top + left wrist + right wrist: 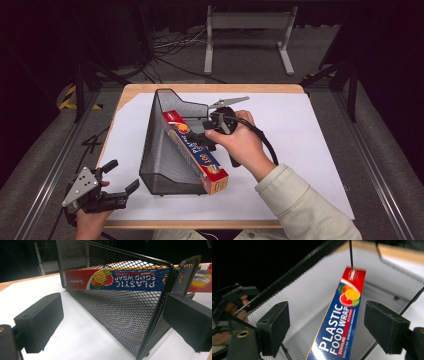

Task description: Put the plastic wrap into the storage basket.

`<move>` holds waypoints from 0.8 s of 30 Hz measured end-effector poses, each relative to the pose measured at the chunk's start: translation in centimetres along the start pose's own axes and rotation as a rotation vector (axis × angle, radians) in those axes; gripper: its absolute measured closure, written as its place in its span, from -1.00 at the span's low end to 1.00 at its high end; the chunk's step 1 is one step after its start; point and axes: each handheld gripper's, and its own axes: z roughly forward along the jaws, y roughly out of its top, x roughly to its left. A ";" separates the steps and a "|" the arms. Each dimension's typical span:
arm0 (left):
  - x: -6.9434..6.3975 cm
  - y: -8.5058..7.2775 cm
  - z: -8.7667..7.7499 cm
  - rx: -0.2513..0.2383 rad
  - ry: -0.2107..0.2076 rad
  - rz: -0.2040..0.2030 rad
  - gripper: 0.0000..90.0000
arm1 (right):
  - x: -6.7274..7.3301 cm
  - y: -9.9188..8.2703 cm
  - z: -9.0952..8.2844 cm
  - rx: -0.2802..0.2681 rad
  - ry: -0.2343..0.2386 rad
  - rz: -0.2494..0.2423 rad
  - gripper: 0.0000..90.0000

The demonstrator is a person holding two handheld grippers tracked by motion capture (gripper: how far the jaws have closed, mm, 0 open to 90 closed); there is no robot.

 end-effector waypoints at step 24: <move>0.0 0.0 0.1 0.004 0.006 -0.005 -0.91 | -3.7 -3.5 -9.7 -0.132 -0.079 -0.146 -0.57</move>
